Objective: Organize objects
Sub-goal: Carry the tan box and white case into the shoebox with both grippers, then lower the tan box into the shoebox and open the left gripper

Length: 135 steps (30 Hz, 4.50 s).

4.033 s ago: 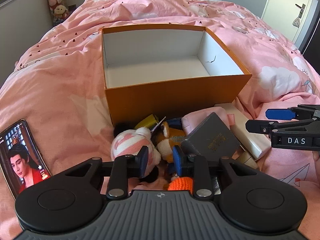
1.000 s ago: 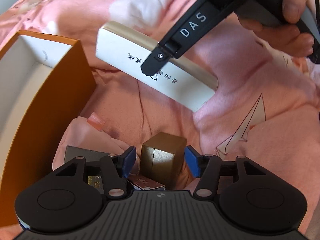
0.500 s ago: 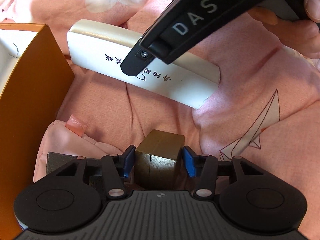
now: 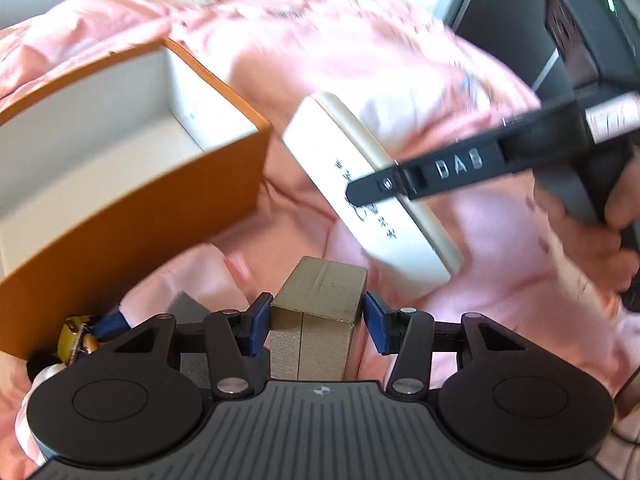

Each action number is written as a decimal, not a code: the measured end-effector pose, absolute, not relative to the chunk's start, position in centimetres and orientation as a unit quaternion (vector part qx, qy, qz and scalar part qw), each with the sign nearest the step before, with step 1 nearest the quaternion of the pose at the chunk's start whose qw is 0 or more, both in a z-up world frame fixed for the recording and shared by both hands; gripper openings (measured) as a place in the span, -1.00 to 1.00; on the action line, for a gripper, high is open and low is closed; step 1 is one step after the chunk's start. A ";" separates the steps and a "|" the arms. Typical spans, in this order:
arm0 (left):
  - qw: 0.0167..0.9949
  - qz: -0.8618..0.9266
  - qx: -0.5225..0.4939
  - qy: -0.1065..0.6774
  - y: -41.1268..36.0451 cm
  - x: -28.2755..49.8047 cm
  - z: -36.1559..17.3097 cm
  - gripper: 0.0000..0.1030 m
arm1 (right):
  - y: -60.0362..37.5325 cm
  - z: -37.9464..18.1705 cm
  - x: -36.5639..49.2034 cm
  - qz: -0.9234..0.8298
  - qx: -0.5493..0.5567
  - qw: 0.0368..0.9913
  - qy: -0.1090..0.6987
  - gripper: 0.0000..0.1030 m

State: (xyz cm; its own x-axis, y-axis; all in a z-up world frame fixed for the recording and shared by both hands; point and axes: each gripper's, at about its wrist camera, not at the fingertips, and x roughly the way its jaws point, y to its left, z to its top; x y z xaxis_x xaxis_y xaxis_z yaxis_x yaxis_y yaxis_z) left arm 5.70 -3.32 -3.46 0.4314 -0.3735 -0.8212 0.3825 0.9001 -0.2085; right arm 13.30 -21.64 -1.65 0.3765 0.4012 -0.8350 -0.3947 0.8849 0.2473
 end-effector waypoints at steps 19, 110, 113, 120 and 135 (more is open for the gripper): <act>0.934 -0.057 -0.106 0.336 4.3 13.1 3.7 0.09 | -14.6 7.1 18.1 0.304 0.022 0.871 0.386 -0.40; 0.845 -0.066 0.066 0.526 5.6 26.2 -5.5 0.10 | 3.2 -9.0 31.3 0.442 -0.449 0.656 0.415 -0.07; 0.842 -0.075 0.088 0.527 4.9 26.8 -5.6 0.09 | 2.8 -9.0 31.0 0.447 -0.456 0.648 0.414 -0.08; 0.835 -0.118 0.128 0.522 3.1 28.1 -6.4 0.07 | 1.2 -7.9 30.7 0.435 -0.434 0.679 0.401 -0.11; 0.806 -0.135 0.259 0.515 0.4 27.2 -7.3 0.00 | -5.2 -2.1 28.9 0.434 -0.356 0.742 0.366 -0.07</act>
